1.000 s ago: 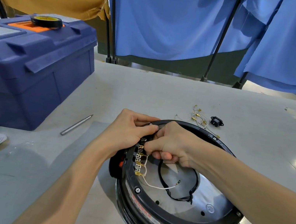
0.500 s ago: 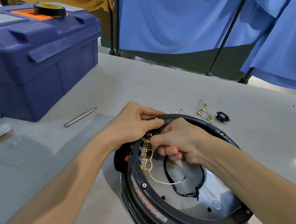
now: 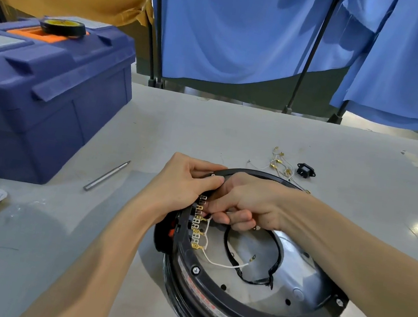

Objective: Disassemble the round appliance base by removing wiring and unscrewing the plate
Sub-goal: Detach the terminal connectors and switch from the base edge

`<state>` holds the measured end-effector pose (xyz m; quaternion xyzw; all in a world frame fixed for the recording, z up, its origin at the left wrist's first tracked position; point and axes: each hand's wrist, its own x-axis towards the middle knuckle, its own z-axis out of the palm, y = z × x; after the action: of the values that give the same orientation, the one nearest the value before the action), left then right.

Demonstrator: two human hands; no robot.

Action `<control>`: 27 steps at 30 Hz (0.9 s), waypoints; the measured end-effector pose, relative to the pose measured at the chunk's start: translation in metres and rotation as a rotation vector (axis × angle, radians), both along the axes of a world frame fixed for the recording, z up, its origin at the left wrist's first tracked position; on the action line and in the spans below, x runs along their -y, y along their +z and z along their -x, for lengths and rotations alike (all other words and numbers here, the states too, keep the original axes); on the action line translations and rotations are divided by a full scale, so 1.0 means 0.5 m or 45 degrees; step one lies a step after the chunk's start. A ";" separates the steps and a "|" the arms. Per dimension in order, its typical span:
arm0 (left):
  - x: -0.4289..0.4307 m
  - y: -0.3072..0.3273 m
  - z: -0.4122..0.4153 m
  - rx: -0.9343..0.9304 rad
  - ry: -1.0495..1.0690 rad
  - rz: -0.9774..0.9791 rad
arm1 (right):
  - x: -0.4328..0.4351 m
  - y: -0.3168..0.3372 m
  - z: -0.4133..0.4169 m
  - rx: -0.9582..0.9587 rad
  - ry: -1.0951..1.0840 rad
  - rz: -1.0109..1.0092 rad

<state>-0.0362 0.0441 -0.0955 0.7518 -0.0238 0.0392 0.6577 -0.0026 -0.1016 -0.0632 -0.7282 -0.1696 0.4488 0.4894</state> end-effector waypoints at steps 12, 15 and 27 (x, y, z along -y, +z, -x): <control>-0.001 -0.003 -0.004 -0.012 0.012 -0.021 | -0.002 -0.009 0.000 0.118 -0.052 0.075; -0.001 -0.003 -0.004 -0.006 0.012 -0.008 | 0.002 -0.005 -0.002 0.144 -0.048 0.104; 0.001 -0.004 -0.004 0.006 0.035 -0.008 | -0.034 -0.004 0.027 0.201 -0.491 0.209</control>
<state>-0.0339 0.0439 -0.0974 0.7541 -0.0150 0.0501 0.6547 -0.0159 -0.0847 -0.0650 -0.8173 -0.0278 0.3008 0.4907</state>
